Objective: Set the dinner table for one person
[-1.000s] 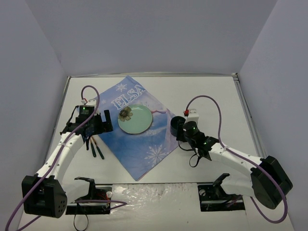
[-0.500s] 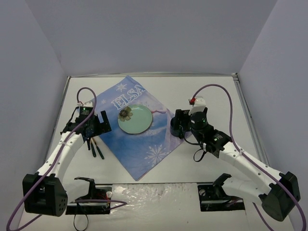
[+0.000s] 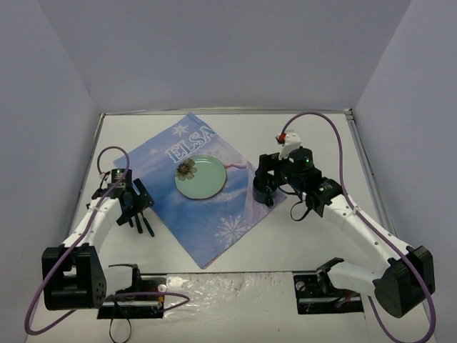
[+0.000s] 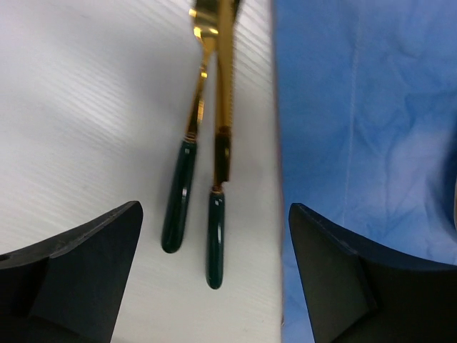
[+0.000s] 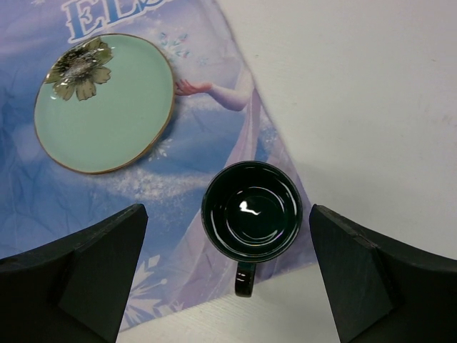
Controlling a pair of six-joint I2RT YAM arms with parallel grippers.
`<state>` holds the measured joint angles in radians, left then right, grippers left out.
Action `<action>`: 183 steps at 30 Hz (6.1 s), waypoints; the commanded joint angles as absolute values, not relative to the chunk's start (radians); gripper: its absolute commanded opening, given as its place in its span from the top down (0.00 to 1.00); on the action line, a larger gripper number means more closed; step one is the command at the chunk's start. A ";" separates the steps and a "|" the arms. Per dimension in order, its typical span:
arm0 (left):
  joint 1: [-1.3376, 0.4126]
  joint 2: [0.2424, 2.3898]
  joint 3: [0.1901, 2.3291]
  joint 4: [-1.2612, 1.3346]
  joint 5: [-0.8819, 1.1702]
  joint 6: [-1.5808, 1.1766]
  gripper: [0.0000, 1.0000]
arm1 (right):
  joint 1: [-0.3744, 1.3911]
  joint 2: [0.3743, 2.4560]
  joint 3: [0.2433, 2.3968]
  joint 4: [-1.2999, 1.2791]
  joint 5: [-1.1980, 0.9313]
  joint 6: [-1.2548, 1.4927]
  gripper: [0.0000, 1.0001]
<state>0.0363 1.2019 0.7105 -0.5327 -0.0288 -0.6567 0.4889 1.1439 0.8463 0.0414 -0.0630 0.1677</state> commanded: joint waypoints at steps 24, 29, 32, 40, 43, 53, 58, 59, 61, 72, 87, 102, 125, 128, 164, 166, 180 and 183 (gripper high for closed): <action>0.172 1.337 0.699 -0.452 -0.031 -0.657 0.53 | 0.520 1.075 0.844 0.129 -0.161 0.179 0.07; 0.170 1.381 0.705 -0.432 -0.030 -0.657 0.60 | 0.522 1.070 0.836 0.130 -0.157 0.178 0.07; 0.172 1.399 0.714 -0.433 -0.035 -0.660 0.67 | 0.524 1.064 0.834 0.132 -0.157 0.178 0.07; 0.172 1.456 0.723 -0.419 -0.037 -0.660 0.82 | 0.534 1.056 0.831 0.130 -0.143 0.164 0.07; 0.172 1.461 0.732 -0.442 -0.051 -0.660 0.97 | 0.537 1.054 0.831 0.130 -0.136 0.158 0.07; 0.172 1.340 0.906 -0.708 -0.210 -0.627 1.00 | 0.557 1.055 0.841 0.129 -0.128 0.150 0.06; 0.172 1.342 1.039 -0.766 -0.249 -0.555 1.00 | 0.558 1.055 0.847 0.128 -0.128 0.149 0.06; 0.172 1.347 1.056 -0.772 -0.257 -0.540 1.00 | 0.558 1.055 0.849 0.127 -0.127 0.149 0.06; 0.172 1.373 1.100 -0.797 -0.268 -0.528 1.00 | 0.560 1.055 0.852 0.125 -0.129 0.147 0.06; 0.154 1.431 1.098 -0.665 -0.175 -0.372 1.00 | 0.561 1.061 0.852 0.117 -0.114 0.133 0.06; -0.062 1.821 1.583 -0.551 0.061 0.243 1.00 | 0.561 1.069 0.887 0.114 -0.213 0.131 0.06; -0.127 2.158 1.888 -0.695 0.157 0.620 1.00 | 0.561 1.119 0.937 0.097 -0.250 0.130 0.06; -0.106 2.210 1.885 -0.706 0.199 0.556 1.00 | 0.563 1.178 0.970 0.089 -0.242 0.117 0.06; -0.107 2.207 1.871 -0.701 0.201 0.561 1.00 | 0.563 1.178 0.968 0.087 -0.242 0.117 0.06; -0.086 1.420 1.169 -0.556 -0.078 -0.626 0.03 | 0.565 1.102 0.922 0.068 -0.275 0.144 0.06; -0.086 1.343 1.063 -0.540 -0.096 -0.702 0.03 | 0.565 1.081 0.910 0.069 -0.284 0.153 0.06; -0.084 1.123 0.684 -0.512 -0.140 -0.891 0.18 | 0.571 0.964 0.836 0.062 -0.330 0.189 0.05; -0.084 1.135 0.644 -0.500 -0.148 -0.910 0.24 | 0.571 0.947 0.833 0.053 -0.329 0.190 0.05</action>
